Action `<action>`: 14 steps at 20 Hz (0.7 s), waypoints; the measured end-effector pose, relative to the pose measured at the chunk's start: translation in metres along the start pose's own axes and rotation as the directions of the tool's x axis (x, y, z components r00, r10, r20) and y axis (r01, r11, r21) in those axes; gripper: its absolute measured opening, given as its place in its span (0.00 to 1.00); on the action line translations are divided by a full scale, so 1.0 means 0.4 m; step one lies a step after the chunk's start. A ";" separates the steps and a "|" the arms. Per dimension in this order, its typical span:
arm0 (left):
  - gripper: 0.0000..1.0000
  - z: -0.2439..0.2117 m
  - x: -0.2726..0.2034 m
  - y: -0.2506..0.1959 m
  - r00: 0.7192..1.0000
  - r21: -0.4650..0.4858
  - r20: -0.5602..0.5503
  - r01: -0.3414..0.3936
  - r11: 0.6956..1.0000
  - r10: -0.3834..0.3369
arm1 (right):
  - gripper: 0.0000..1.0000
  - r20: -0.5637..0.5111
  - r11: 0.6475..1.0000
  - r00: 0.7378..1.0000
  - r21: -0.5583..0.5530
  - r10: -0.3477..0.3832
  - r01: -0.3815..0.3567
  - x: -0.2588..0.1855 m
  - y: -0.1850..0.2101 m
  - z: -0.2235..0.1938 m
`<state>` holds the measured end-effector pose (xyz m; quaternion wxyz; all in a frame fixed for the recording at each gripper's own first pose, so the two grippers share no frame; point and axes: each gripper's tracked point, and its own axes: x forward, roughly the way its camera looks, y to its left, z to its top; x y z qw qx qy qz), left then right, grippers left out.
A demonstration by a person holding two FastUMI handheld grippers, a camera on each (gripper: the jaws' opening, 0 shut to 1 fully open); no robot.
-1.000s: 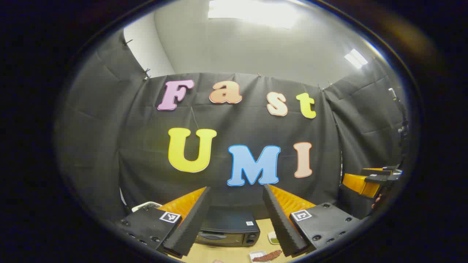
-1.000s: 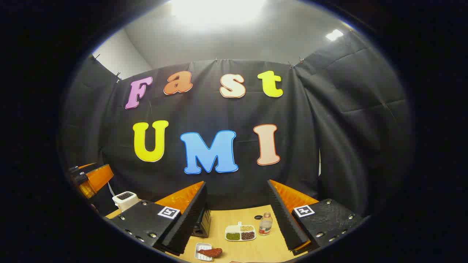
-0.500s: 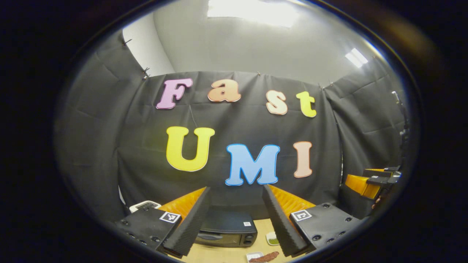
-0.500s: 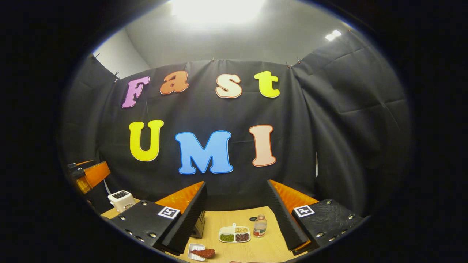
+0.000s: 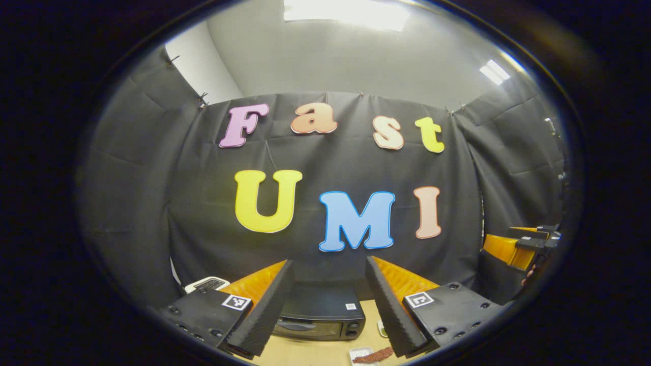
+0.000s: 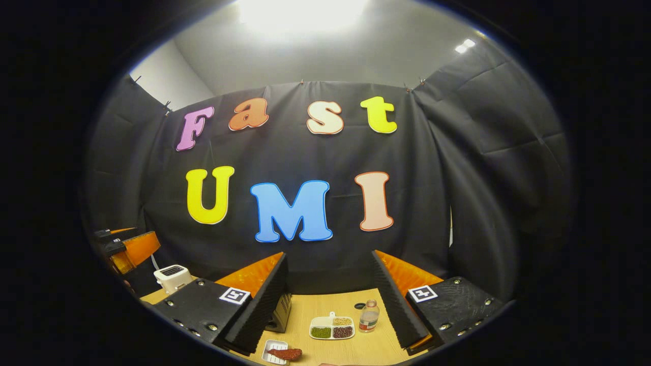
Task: Open the electric oven with the left hand, put the food in, and close the electric oven.
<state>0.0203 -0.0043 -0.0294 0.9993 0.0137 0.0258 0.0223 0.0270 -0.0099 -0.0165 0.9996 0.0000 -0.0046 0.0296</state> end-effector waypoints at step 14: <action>0.97 -0.451 0.218 0.165 0.948 -0.031 -0.317 0.020 0.999 -0.029 | 0.98 -0.149 0.995 0.984 0.011 -0.092 0.095 0.045 0.054 -0.179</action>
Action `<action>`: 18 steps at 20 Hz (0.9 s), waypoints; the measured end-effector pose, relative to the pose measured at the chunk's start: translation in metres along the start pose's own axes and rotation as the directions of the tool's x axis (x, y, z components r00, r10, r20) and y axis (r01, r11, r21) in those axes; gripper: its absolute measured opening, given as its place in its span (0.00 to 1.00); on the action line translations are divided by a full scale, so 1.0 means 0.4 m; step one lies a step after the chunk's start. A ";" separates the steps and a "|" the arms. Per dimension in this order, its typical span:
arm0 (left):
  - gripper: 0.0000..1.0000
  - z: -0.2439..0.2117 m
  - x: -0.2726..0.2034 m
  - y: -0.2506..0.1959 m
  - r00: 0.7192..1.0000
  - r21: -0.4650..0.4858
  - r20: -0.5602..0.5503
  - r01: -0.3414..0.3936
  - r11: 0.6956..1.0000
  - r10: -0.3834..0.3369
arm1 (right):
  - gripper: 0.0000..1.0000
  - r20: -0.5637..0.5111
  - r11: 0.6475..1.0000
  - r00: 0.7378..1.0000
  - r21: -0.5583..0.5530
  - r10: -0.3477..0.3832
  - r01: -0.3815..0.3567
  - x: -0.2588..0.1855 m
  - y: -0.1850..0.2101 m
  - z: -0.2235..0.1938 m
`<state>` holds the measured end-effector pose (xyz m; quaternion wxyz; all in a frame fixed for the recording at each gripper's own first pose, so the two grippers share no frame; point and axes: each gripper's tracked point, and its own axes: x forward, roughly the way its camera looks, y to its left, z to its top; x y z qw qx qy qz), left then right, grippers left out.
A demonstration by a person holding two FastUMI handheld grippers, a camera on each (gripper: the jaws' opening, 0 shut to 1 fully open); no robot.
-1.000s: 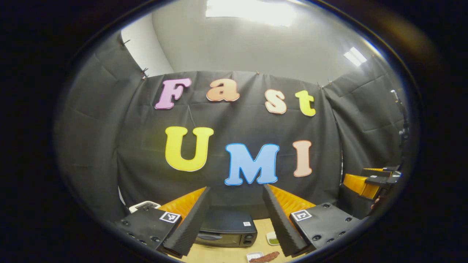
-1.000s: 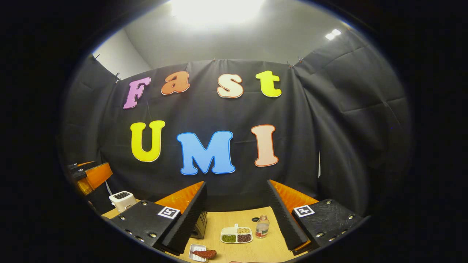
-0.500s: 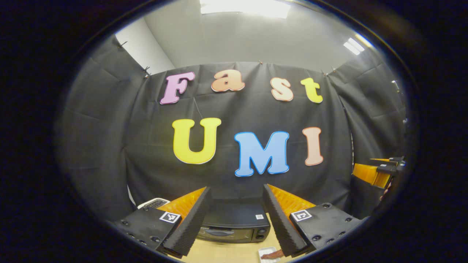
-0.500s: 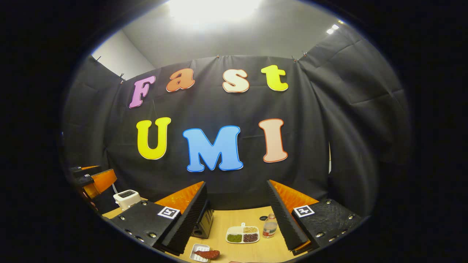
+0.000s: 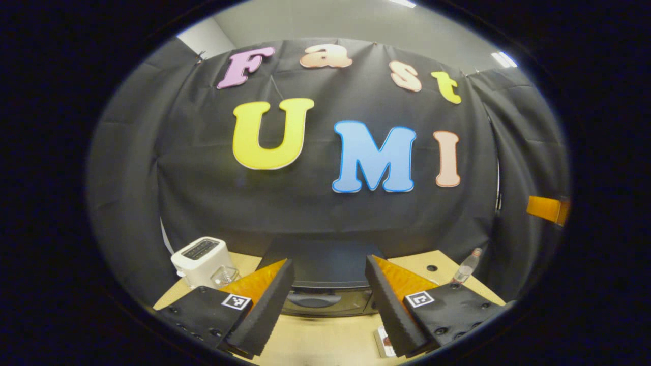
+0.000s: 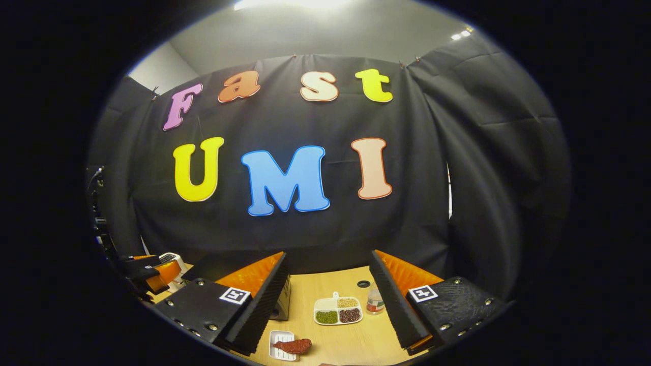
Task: Open the electric oven with the left hand, put the food in, and close the electric oven.
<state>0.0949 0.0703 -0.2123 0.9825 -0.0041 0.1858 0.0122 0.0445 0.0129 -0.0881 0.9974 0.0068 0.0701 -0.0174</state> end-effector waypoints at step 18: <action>0.98 -0.340 0.315 0.061 0.967 0.014 -0.253 -0.004 1.000 0.008 | 0.98 -0.082 0.997 0.994 -0.021 -0.076 0.074 0.051 0.008 -0.066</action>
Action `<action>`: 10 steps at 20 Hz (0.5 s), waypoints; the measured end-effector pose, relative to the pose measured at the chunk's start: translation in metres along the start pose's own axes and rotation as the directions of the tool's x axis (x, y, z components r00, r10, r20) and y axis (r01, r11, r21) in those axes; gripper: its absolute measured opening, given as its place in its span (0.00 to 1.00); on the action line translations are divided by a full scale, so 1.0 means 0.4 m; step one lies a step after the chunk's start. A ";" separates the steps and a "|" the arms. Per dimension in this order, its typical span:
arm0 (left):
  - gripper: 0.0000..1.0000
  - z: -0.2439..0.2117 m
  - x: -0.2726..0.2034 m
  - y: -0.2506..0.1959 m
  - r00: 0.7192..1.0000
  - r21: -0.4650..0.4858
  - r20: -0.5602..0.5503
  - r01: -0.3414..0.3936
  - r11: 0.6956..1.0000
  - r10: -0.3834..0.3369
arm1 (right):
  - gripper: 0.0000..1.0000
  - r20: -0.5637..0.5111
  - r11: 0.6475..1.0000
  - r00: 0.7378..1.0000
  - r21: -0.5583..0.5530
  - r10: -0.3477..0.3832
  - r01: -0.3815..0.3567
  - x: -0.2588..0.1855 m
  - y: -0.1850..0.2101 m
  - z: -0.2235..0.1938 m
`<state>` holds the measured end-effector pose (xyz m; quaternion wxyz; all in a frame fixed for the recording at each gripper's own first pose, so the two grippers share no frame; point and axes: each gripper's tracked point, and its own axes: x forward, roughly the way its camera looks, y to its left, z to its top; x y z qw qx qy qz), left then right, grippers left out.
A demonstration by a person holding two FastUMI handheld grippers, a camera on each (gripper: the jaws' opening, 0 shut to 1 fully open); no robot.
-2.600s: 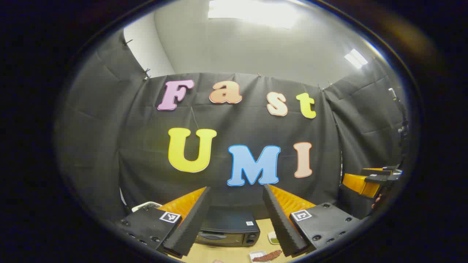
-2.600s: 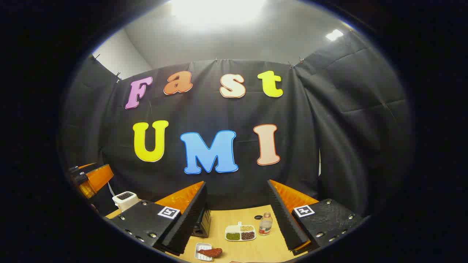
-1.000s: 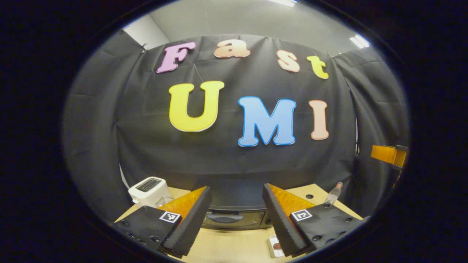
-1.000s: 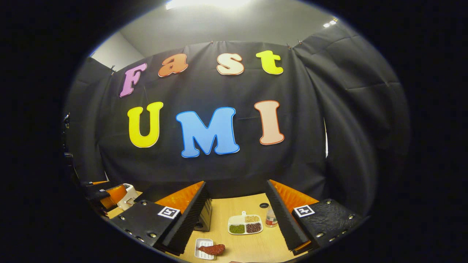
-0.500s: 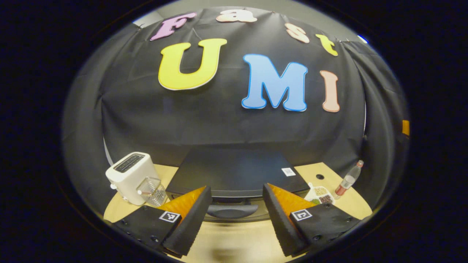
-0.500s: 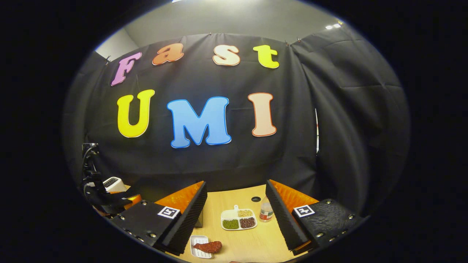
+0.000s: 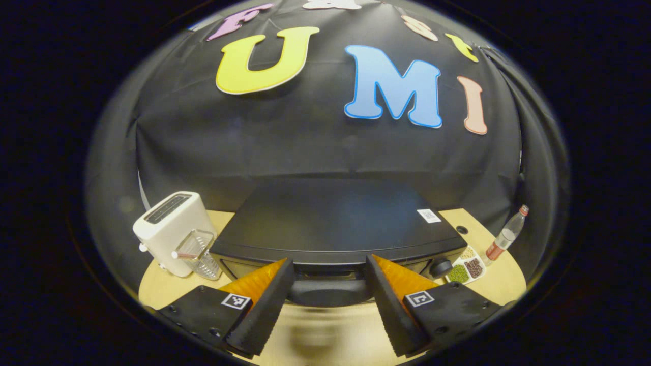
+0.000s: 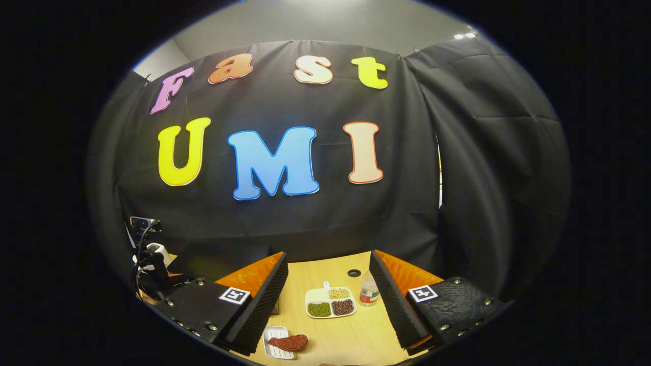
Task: Open the electric oven with the left hand, put the food in, and close the electric oven.
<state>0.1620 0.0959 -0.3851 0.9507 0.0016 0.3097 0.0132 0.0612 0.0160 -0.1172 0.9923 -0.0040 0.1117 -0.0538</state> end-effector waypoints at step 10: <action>0.92 -0.030 -0.021 -0.001 1.000 0.048 0.005 -0.022 0.999 0.022 | 0.98 0.025 0.999 0.998 -0.005 0.049 -0.049 -0.011 0.032 0.031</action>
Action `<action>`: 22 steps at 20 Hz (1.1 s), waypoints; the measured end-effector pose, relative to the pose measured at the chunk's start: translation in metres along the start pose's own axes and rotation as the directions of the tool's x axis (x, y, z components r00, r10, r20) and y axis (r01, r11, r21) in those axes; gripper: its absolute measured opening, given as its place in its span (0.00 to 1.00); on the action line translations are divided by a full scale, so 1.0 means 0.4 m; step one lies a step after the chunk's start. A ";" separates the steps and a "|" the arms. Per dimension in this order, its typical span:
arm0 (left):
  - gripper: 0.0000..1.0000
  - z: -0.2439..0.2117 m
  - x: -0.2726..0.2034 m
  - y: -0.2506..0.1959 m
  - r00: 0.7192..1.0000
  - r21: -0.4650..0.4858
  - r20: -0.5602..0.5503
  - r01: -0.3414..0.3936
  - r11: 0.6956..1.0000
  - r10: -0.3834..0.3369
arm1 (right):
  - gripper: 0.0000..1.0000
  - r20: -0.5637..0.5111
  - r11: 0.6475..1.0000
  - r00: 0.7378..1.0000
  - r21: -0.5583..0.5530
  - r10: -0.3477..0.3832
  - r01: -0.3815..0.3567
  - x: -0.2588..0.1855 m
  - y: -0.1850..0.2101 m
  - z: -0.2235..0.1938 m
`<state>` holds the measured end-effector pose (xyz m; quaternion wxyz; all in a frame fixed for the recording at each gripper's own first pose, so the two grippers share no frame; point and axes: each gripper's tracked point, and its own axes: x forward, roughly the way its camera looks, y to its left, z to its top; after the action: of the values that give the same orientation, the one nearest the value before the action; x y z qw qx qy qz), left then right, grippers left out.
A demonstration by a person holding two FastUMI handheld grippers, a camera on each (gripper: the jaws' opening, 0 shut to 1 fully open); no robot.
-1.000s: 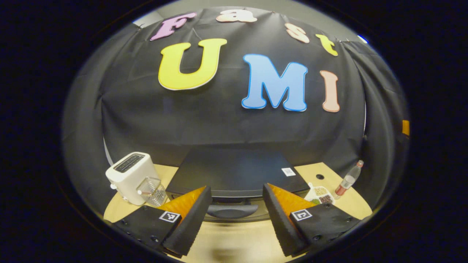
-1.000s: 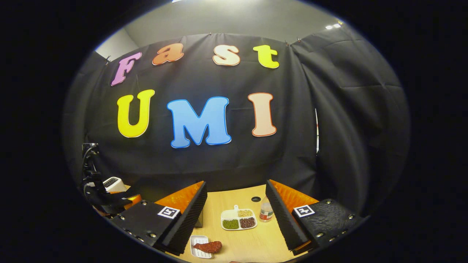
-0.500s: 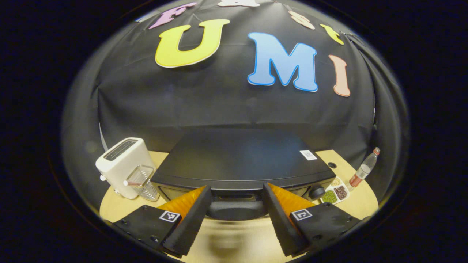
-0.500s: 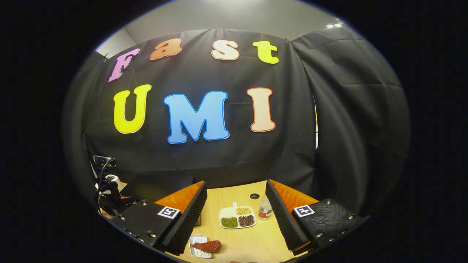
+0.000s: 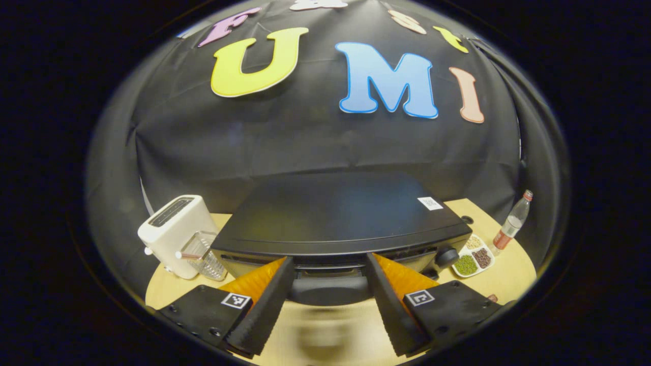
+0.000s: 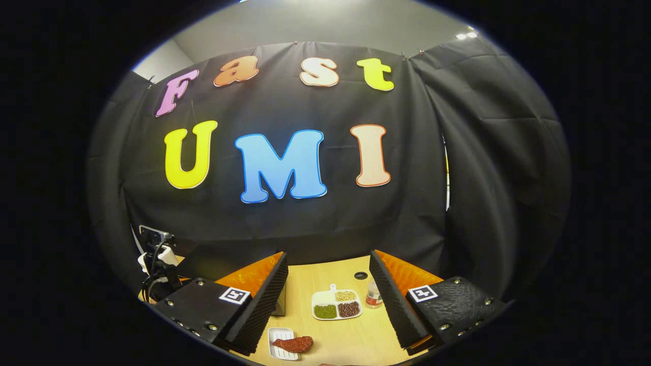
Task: Open the electric oven with the left hand, put the food in, and close the electric oven.
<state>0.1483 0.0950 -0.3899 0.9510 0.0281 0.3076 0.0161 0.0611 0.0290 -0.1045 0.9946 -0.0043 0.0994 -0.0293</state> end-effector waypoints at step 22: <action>0.95 -0.231 -0.146 -0.016 0.999 0.025 -0.043 -0.002 1.000 0.003 | 0.98 0.008 0.996 0.996 -0.042 0.083 -0.083 -0.064 0.023 0.017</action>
<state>0.0470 0.0897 -0.4311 0.9436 0.0403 0.3282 0.0140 0.0378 0.0399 -0.0930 0.9951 -0.0212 0.0953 0.0142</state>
